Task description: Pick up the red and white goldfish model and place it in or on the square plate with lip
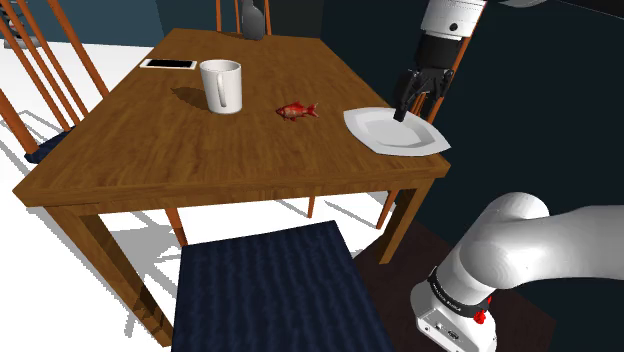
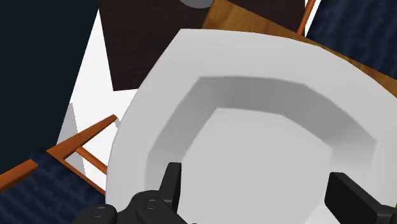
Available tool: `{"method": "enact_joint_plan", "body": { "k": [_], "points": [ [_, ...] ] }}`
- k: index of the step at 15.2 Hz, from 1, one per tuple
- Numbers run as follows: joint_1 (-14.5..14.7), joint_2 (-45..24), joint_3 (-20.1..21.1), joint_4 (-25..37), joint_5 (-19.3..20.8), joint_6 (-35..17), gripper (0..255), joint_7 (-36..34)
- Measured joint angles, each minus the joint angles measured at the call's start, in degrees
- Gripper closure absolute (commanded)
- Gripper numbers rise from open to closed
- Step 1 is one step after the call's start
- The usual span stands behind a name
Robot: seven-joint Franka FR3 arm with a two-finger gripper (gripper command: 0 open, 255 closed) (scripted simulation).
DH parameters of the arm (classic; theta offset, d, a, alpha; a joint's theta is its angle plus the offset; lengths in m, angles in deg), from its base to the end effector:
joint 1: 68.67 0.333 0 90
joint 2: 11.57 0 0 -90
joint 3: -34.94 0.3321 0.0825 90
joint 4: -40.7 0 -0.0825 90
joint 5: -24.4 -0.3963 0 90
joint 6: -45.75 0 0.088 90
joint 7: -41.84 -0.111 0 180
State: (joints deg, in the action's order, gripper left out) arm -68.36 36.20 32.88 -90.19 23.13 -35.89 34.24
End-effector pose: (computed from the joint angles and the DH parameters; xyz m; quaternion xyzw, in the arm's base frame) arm 0.2782 -0.0105 0.6333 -0.9969 0.0740 0.0144 0.0235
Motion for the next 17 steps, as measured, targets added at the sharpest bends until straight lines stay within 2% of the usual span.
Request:
{"method": "enact_joint_plan", "body": {
  "k": [2,4,11,17],
  "points": [
    [0.6,-0.9,-0.3,0.4,0.2,-0.6,0,1.2],
    [2.5,-4.4,-0.7,2.6,0.6,-2.3,0,5.2],
    [10.2,-17.0,-2.4,10.0,1.6,-9.0,0,23.1],
    [16.0,-27.1,-2.2,18.9,1.1,-11.7,0,38.0]
  ]
}}
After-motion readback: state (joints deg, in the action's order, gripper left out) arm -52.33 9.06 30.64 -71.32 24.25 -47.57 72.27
